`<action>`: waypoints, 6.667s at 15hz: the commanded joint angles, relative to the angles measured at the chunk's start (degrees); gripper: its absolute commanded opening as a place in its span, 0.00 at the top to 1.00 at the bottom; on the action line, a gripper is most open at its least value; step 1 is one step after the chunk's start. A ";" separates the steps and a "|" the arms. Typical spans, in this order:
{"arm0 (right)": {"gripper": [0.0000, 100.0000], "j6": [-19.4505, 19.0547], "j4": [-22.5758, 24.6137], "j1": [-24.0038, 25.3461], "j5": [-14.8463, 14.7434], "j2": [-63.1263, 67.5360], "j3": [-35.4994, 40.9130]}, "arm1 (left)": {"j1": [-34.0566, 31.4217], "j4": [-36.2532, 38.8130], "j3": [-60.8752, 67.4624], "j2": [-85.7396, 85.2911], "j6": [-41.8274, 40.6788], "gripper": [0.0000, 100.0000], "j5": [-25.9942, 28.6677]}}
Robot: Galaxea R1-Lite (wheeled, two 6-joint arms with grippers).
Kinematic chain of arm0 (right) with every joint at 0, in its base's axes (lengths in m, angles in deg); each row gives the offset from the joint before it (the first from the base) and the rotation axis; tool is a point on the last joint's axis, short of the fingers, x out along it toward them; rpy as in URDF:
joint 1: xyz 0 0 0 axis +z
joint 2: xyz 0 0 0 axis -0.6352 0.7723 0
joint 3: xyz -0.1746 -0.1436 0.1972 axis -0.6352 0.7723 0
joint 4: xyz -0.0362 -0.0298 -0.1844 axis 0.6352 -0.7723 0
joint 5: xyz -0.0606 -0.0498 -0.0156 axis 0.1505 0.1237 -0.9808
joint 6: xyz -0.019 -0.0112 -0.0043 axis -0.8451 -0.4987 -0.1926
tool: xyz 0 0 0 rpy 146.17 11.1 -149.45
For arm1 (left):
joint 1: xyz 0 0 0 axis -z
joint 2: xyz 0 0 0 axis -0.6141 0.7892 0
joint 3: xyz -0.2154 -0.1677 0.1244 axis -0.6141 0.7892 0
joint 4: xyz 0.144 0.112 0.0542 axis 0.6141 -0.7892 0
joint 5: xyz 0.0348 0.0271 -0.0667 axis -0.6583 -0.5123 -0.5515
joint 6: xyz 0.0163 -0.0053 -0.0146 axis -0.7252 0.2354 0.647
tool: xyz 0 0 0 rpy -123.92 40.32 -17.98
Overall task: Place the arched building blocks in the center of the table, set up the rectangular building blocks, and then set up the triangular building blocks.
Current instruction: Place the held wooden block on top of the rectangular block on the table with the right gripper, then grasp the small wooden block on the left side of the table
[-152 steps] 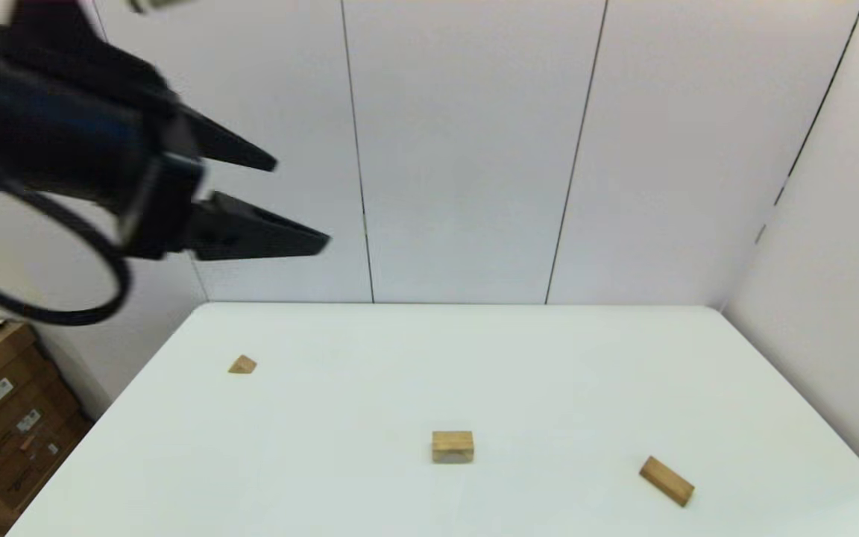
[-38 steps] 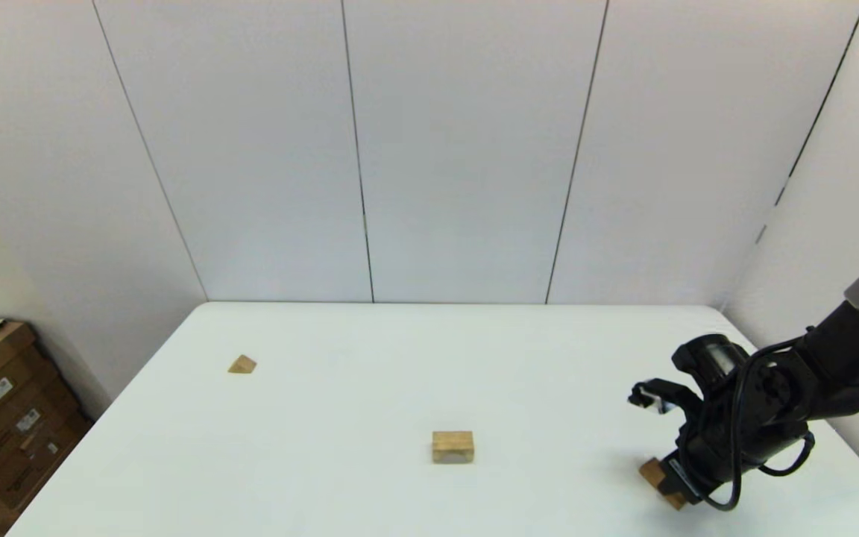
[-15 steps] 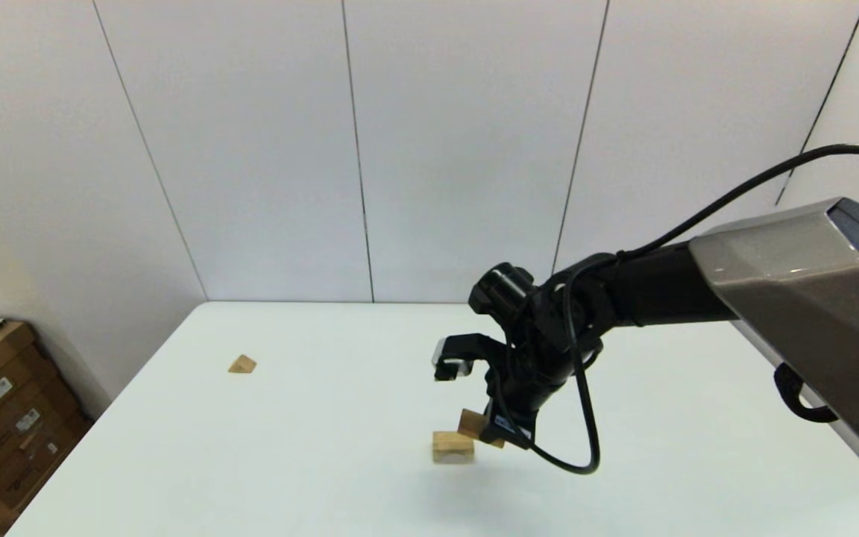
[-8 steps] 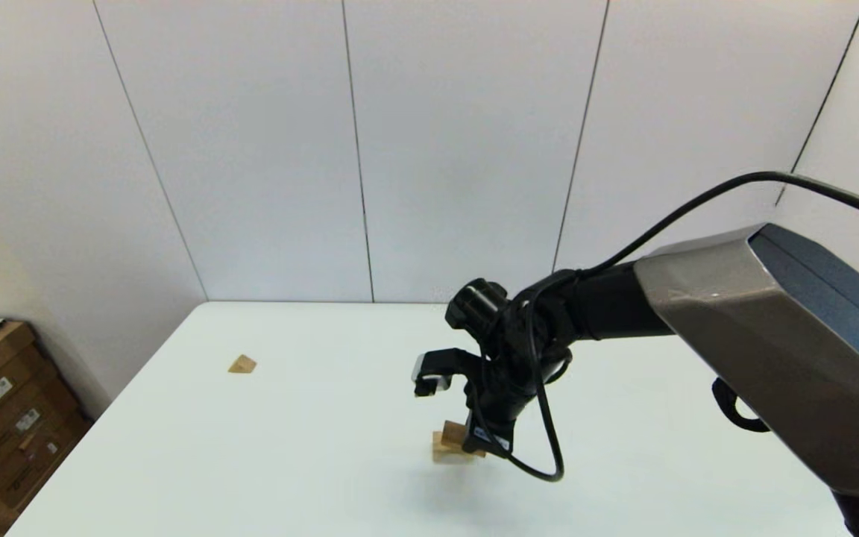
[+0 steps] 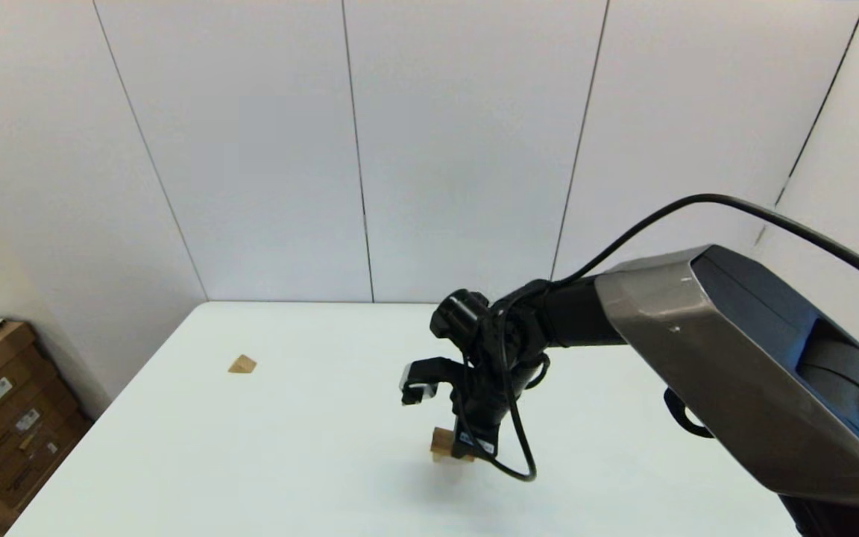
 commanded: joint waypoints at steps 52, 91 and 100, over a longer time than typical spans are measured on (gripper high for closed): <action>0.00 28.94 -20.34 -5.14 -17.95 -73.23 11.88 | 0.00 0.00 0.01 0.09 0.00 0.00 0.02; 0.00 34.39 37.23 -38.01 -8.02 -139.33 101.62 | 0.00 0.00 0.01 0.09 0.00 0.00 0.02; 0.00 35.27 37.41 -38.01 -8.46 -139.41 101.71 | 0.00 0.00 0.01 0.09 0.00 0.00 0.02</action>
